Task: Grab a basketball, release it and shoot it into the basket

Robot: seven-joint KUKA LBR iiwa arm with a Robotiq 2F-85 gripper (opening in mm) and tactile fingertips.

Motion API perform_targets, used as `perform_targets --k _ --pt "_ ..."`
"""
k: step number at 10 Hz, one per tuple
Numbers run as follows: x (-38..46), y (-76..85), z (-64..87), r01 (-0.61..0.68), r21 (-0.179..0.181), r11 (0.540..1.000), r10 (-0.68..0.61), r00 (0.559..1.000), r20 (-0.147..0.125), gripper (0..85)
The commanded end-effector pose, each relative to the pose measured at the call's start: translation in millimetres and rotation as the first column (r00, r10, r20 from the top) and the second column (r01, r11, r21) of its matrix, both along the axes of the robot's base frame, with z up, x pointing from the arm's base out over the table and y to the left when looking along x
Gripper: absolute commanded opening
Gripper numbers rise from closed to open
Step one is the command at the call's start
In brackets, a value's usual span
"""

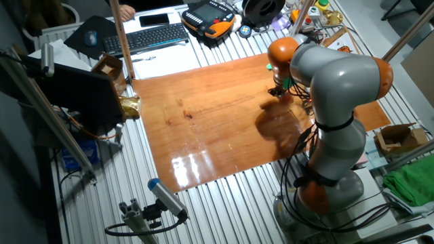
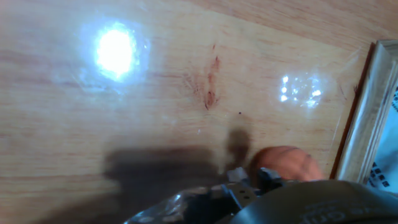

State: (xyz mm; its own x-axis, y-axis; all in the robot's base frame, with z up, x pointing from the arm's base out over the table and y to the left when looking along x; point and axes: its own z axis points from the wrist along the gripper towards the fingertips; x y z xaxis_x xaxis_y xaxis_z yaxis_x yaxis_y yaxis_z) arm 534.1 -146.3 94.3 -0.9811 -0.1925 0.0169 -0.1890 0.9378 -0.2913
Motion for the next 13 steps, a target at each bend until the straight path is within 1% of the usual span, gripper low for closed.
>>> perform_targets --k 1,2,4,5,6,7,8,9,11,12,13 --pt "0.2 2.1 3.5 0.0 -0.001 1.0 0.0 1.0 0.001 34.3" --pt "-0.5 7.1 8.4 0.005 0.001 1.0 -0.005 1.0 0.004 37.3" --pt "-2.5 15.6 11.5 0.021 -0.006 1.0 -0.021 1.0 0.022 42.0" --pt "-2.5 15.6 11.5 0.032 -0.015 0.999 -0.031 0.999 0.033 44.7" --pt "-2.5 15.6 11.5 0.045 -0.026 0.999 -0.044 0.998 0.038 46.3" --pt "-2.5 15.6 11.5 0.064 -0.046 0.997 -0.062 0.997 0.036 48.3" --pt "-2.5 15.6 11.5 0.084 -0.06 0.995 -0.083 0.996 0.02 48.7" --pt "-2.5 15.6 11.5 0.106 -0.082 0.991 -0.105 0.994 0.01 49.0" --pt "-2.5 15.6 11.5 0.152 -0.141 0.978 -0.155 0.988 -0.01 49.7" --pt "-2.5 15.6 11.5 0.168 -0.177 0.97 -0.172 0.985 -0.011 50.0" --pt "-2.5 15.6 11.5 0.185 -0.196 0.963 -0.19 0.982 -0.004 52.3"
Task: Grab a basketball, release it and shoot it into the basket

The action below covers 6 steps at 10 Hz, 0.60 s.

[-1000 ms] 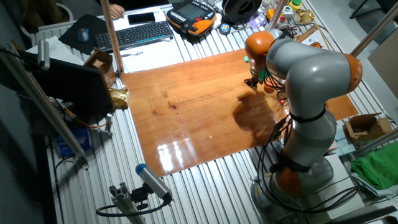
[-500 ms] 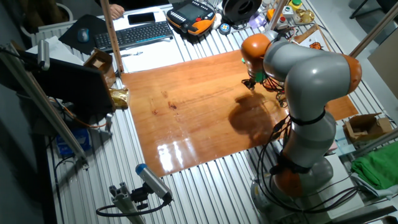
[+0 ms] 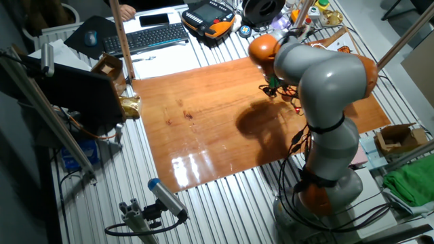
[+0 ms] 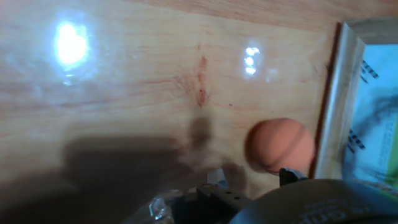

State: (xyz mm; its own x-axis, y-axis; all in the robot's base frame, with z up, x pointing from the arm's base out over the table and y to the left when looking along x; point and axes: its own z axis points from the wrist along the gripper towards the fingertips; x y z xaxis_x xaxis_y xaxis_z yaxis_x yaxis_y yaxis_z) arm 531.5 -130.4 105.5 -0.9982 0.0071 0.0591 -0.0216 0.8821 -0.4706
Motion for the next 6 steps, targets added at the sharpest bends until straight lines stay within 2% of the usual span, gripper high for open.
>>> perform_targets --k 1,2,3,4,6 --pt "0.1 -0.3 0.3 0.012 -0.025 1.0 -0.011 1.0 0.003 56.0" --pt "0.1 -0.3 0.3 0.017 -0.044 0.999 -0.017 1.0 0.007 59.3" --pt "0.1 -0.3 0.3 0.013 -0.033 0.999 -0.012 1.0 0.023 63.0" --pt "0.2 -9.5 -6.4 0.001 -0.014 1.0 0.0 0.999 0.039 66.0" --pt "-2.1 -29.1 -23.0 -0.019 0.015 1.0 0.018 0.998 0.067 66.3"
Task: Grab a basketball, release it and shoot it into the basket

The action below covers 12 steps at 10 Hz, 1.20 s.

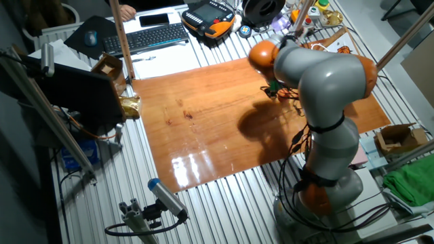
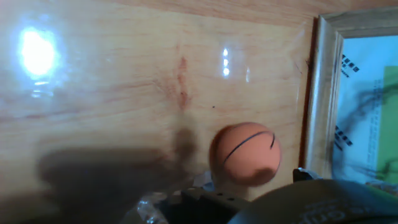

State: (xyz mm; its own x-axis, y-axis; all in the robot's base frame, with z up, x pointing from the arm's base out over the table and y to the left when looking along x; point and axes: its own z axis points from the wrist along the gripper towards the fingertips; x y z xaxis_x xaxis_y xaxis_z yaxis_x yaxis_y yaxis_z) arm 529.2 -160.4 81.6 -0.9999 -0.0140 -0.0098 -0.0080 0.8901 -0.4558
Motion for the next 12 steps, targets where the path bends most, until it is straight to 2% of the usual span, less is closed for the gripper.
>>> perform_targets --k 1,5,7,10,12 --pt "-0.5 -4.9 -4.9 -0.008 0.005 1.0 0.008 1.0 0.013 67.0" --pt "3.4 -11.5 -24.9 -0.02 0.03 0.999 0.018 0.998 0.054 70.3" --pt "2.4 -17.3 -35.0 -0.038 0.056 0.998 0.034 0.996 0.082 67.3" --pt "-0.9 -18.4 -37.1 -0.071 0.087 0.994 0.064 0.995 0.075 45.3" --pt "-0.5 -15.7 -30.2 -0.076 0.091 0.993 0.072 0.996 0.054 36.3"
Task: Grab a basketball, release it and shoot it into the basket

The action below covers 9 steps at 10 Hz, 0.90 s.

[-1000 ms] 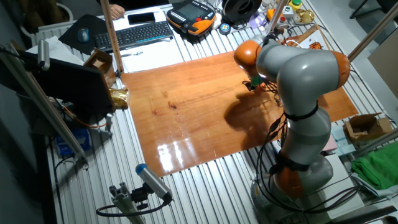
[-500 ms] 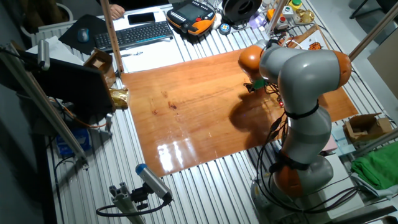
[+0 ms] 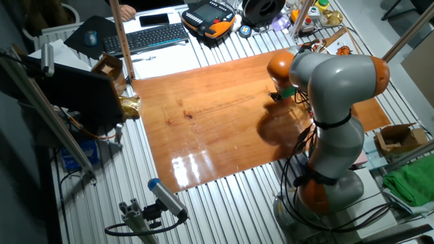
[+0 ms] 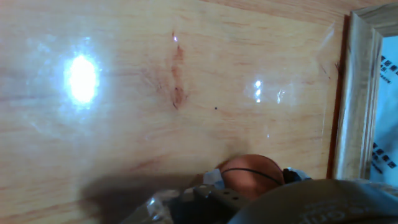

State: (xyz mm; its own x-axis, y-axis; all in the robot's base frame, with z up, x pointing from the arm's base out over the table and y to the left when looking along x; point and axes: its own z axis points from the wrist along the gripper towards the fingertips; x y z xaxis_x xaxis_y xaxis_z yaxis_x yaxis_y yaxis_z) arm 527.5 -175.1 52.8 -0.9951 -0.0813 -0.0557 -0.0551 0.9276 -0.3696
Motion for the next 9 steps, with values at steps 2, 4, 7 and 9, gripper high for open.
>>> perform_targets --k 2,4,7,9 --pt "-0.2 8.8 20.9 0.024 0.021 0.999 -0.023 0.999 -0.031 35.3" --pt "-1.2 19.1 39.0 0.05 0.023 0.998 -0.049 0.997 -0.053 34.0" --pt "3.7 36.6 80.6 0.096 0.014 0.995 -0.094 0.989 -0.111 31.0" --pt "9.2 39.7 115.9 0.123 0.002 0.992 -0.122 0.981 -0.152 28.3"
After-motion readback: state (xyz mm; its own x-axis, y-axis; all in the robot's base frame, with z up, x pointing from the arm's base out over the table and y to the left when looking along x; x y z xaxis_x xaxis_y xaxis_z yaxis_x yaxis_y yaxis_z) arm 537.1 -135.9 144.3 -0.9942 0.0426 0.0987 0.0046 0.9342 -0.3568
